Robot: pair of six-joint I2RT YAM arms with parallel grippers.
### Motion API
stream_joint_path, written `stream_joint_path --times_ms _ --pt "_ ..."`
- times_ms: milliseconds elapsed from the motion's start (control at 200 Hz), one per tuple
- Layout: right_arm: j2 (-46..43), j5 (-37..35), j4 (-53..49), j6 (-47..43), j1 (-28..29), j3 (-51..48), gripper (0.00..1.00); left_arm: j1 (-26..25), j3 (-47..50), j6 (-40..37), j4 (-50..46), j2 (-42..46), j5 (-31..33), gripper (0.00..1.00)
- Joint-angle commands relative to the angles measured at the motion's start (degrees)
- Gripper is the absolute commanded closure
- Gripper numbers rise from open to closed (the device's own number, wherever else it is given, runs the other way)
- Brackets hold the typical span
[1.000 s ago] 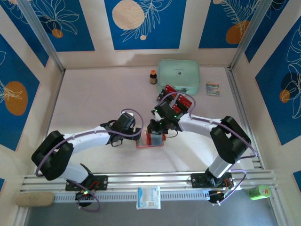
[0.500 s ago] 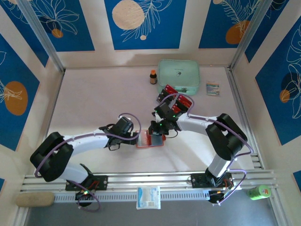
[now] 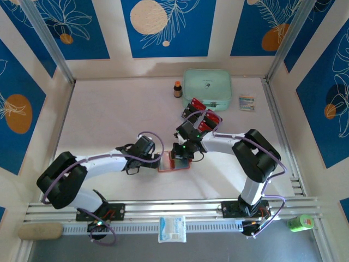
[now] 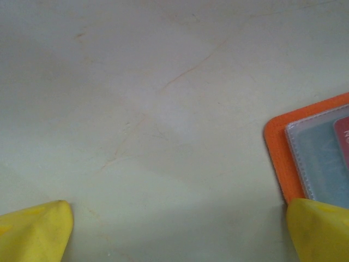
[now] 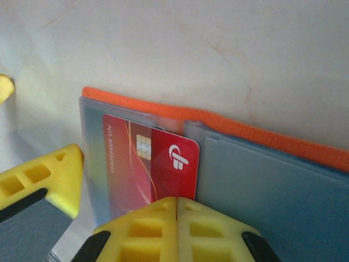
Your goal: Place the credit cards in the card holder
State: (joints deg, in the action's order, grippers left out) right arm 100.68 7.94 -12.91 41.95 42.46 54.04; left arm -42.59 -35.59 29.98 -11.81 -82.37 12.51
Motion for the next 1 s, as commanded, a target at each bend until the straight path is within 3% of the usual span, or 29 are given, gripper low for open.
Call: stream_joint_path --times_ms 0,390,665,995 --pt "1.9 1.0 -1.0 -0.1 1.2 1.3 1.00 0.5 0.3 -0.3 0.0 -1.0 0.2 0.00" --pt "4.2 2.1 -1.8 0.1 3.6 4.9 1.00 0.5 0.2 -0.4 -0.2 -0.8 0.2 0.00" --pt "-2.6 0.5 -1.8 -0.1 0.6 1.2 0.97 0.5 -0.5 -0.7 -0.6 -0.2 0.1 0.00" --pt "-2.5 0.2 0.2 0.1 -2.6 -4.1 0.97 0.5 -2.3 -0.7 -2.1 2.4 0.0 0.00"
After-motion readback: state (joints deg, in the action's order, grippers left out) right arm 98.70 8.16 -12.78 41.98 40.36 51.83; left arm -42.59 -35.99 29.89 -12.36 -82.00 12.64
